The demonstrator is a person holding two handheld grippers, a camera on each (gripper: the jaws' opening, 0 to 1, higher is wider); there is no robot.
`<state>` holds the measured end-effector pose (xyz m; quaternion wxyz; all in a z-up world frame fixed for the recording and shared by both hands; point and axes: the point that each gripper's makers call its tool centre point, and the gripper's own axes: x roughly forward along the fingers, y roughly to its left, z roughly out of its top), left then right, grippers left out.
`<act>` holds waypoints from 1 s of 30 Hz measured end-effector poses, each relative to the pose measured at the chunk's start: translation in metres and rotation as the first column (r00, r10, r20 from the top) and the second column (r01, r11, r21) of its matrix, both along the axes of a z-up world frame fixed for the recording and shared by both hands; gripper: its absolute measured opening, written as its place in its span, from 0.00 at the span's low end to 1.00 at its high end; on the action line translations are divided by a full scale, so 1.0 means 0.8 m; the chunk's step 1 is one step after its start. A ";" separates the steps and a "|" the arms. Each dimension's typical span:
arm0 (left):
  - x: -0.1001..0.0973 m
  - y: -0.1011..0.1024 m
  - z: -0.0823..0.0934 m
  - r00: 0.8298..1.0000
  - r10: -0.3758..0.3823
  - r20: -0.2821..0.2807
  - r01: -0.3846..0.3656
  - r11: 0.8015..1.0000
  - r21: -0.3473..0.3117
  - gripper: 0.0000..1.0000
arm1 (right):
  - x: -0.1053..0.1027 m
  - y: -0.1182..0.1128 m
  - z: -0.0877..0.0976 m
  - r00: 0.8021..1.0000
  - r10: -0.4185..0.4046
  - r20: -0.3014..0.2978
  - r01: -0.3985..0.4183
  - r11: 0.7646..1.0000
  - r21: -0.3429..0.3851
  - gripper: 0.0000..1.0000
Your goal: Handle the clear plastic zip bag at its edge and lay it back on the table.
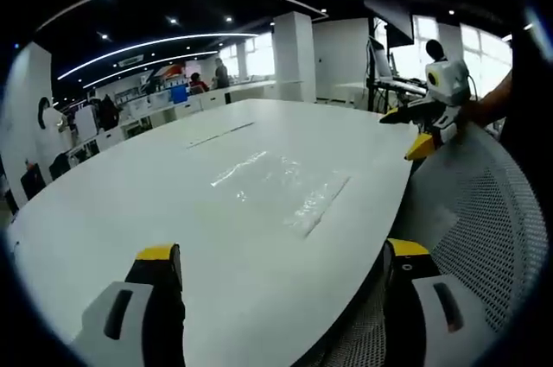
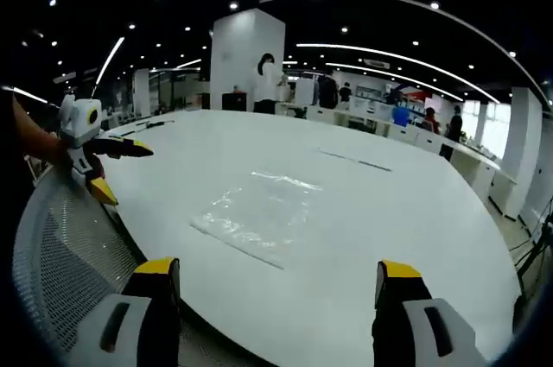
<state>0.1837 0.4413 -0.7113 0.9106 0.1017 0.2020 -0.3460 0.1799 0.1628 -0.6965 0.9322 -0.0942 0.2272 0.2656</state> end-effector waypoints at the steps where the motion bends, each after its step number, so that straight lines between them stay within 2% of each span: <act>1: 0.000 0.000 0.000 1.000 0.000 -0.001 0.000 1.000 0.000 0.96 | 0.000 0.000 0.000 1.000 0.001 0.000 -0.001 1.000 0.000 0.94; 30: -0.001 -0.010 0.006 1.000 0.000 0.004 0.000 1.000 -0.004 0.97 | 0.002 0.001 0.004 1.000 -0.010 0.013 0.010 1.000 -0.003 0.94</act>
